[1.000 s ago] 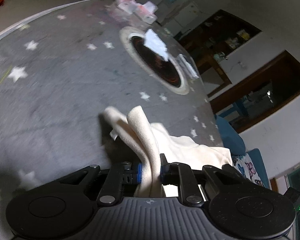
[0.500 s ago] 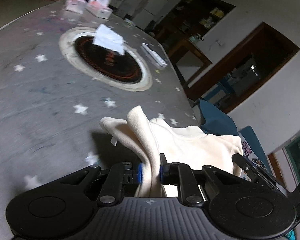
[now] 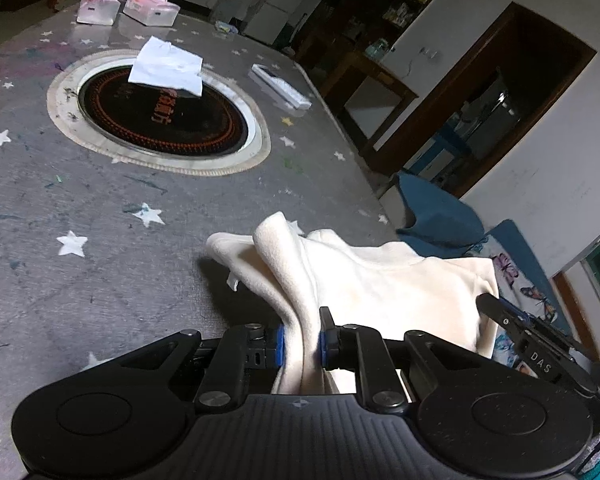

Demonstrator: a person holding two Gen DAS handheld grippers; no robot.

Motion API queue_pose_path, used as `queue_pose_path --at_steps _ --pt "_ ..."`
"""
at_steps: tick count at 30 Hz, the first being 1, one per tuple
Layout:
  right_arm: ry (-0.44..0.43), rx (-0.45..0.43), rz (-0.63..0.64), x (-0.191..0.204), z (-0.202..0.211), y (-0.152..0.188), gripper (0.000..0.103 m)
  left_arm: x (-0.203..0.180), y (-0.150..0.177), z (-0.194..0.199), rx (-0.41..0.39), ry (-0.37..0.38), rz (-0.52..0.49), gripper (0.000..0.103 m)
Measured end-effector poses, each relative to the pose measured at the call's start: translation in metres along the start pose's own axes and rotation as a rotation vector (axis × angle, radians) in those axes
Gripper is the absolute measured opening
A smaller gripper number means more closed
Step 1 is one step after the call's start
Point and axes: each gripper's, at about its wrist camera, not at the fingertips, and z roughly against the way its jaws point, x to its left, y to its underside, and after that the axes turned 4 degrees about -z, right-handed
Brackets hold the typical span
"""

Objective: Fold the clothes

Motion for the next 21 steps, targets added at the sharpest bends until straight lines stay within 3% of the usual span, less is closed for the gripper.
queue_pose_path --at_steps 10,14,16,21 --pt "0.031 0.080 -0.021 -0.014 -0.034 0.020 0.011 0.008 0.003 -0.016 0.034 -0.059 -0.015 0.023" --pt "0.067 0.090 -0.016 -0.017 -0.039 0.023 0.012 0.012 0.003 -0.014 0.032 -0.087 -0.023 0.033" --pt "0.075 0.086 -0.026 -0.018 -0.039 0.023 0.012 0.013 0.000 -0.012 0.018 -0.117 -0.027 0.041" --pt "0.025 0.091 -0.042 -0.013 -0.040 0.020 0.013 0.013 -0.007 0.000 -0.045 -0.161 -0.023 0.041"
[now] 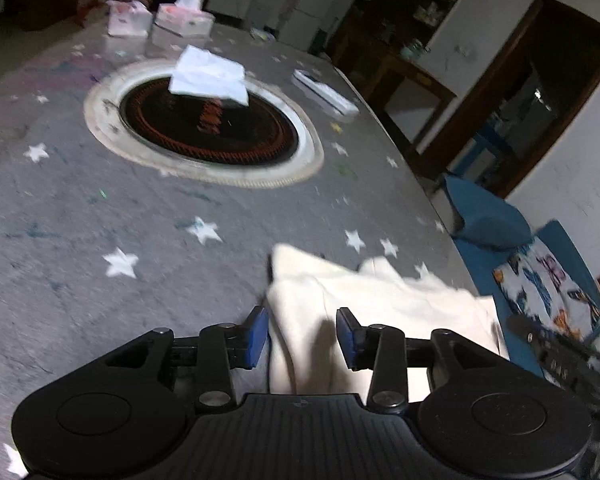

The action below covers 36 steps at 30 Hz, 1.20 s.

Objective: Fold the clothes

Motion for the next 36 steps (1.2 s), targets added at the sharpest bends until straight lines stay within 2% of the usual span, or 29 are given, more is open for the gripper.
queue_pose_path --at_steps 4,12,18,21,23,30,33,36 --pt "-0.065 0.021 -0.005 0.012 -0.011 -0.003 0.013 -0.013 -0.005 0.004 -0.034 0.014 -0.051 0.039" --pt "-0.118 0.057 -0.035 0.025 -0.041 -0.009 0.019 -0.044 -0.011 -0.025 0.003 0.081 -0.130 0.039" --pt "-0.118 0.064 -0.026 0.023 -0.051 -0.006 0.024 -0.057 -0.011 -0.054 0.038 0.046 -0.170 0.039" --pt "-0.119 0.054 -0.023 0.022 -0.047 -0.007 0.028 -0.058 -0.008 -0.061 0.049 0.030 -0.175 0.039" --pt "-0.129 0.041 -0.021 0.022 -0.040 -0.006 0.035 -0.059 -0.006 -0.061 0.044 0.027 -0.181 0.039" --pt "-0.160 0.017 0.028 0.032 -0.009 0.005 0.037 -0.063 -0.002 -0.055 0.036 0.016 -0.202 0.041" --pt "-0.168 0.025 0.036 0.036 0.001 0.014 0.042 -0.065 0.003 -0.048 0.030 0.013 -0.222 0.041" --pt "-0.154 0.032 0.059 0.040 0.009 0.023 0.043 -0.067 0.012 -0.036 0.017 0.018 -0.238 0.047"
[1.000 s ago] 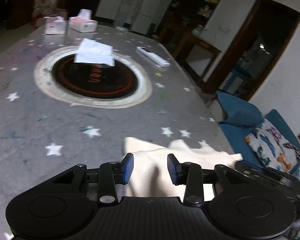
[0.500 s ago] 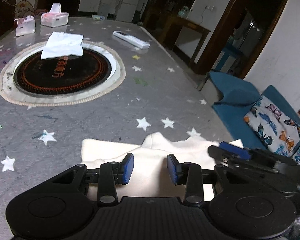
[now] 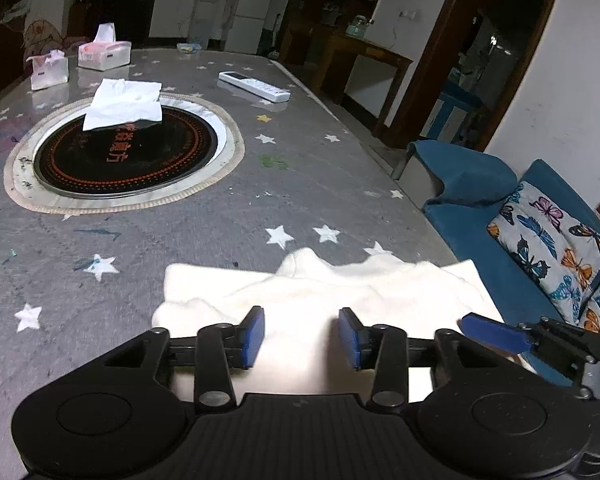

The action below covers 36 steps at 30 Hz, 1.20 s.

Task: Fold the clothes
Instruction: 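Open both grippers and release the sweatshirt edge, then pull both grippers back from the folded sweatshirt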

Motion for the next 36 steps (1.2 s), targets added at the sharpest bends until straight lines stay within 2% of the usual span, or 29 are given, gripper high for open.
queue_pose_path --at_steps 3,4,5,15,17,20,23,25,29,36 --pt "0.010 0.001 0.002 0.003 0.008 0.005 0.046 -0.004 0.010 0.016 -0.012 0.001 -0.017 0.053" --pt "0.012 -0.003 0.001 0.004 0.012 0.006 0.050 -0.005 0.013 0.022 -0.017 0.001 -0.021 0.055" --pt "0.013 -0.009 0.002 0.005 0.017 0.007 0.055 -0.006 0.016 0.027 -0.023 0.001 -0.028 0.058" --pt "0.015 -0.033 -0.002 0.022 0.053 0.030 0.073 -0.014 0.060 0.081 -0.095 -0.044 -0.088 0.090" --pt "0.019 -0.039 -0.008 0.024 0.058 0.033 0.085 -0.014 0.067 0.088 -0.097 -0.043 -0.088 0.092" --pt "0.024 -0.053 -0.015 0.028 0.067 0.037 0.086 -0.015 0.076 0.098 -0.110 -0.043 -0.078 0.096" --pt "0.031 -0.068 -0.026 0.031 0.075 0.040 0.099 -0.017 0.082 0.107 -0.125 -0.039 -0.077 0.100" --pt "0.043 -0.083 -0.027 0.033 0.081 0.043 0.103 -0.020 0.086 0.112 -0.143 -0.038 -0.086 0.103" --pt "0.062 -0.108 -0.023 0.038 0.091 0.047 0.103 -0.024 0.095 0.122 -0.174 -0.028 -0.101 0.103" --pt "0.067 -0.112 -0.056 0.041 0.101 0.053 0.103 -0.024 0.106 0.130 -0.169 -0.021 -0.078 0.103"
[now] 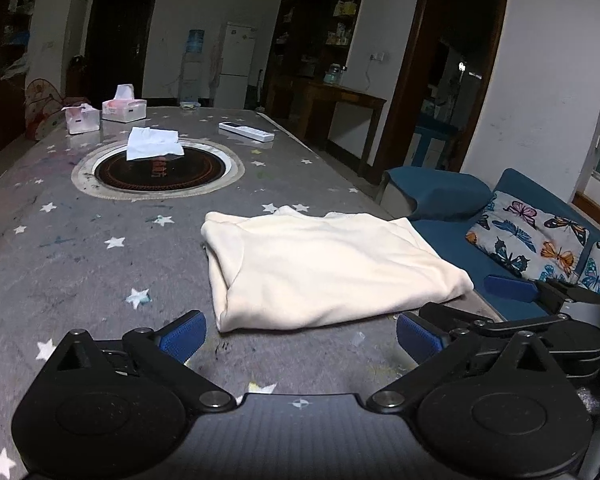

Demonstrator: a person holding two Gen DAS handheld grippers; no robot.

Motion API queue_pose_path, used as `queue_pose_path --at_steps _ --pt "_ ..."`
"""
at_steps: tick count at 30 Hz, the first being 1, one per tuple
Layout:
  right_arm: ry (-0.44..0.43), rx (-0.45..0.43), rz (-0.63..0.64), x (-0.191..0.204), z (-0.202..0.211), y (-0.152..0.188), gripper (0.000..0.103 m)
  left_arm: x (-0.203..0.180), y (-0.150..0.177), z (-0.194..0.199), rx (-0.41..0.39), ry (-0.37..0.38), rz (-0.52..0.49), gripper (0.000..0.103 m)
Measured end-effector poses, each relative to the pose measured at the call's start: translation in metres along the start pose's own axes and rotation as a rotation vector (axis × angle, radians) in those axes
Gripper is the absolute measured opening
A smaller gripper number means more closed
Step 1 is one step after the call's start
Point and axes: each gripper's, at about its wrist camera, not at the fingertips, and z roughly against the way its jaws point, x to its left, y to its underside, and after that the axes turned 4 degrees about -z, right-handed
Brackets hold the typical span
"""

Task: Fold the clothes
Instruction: 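Pull both grippers back from the folded sweatshirt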

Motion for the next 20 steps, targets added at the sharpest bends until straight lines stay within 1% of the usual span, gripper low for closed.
queue_pose_path --at_steps 5,15,20 --pt "0.023 -0.002 -0.007 0.002 0.004 0.006 0.103 -0.003 0.008 -0.001 0.045 -0.049 -0.009 0.103" --pt "0.044 0.000 -0.028 0.001 0.008 0.018 0.103 -0.012 0.022 0.001 0.067 -0.057 -0.040 0.103" --pt "0.051 -0.001 -0.032 -0.001 0.010 0.020 0.103 -0.017 0.023 0.001 0.066 -0.066 -0.055 0.103"
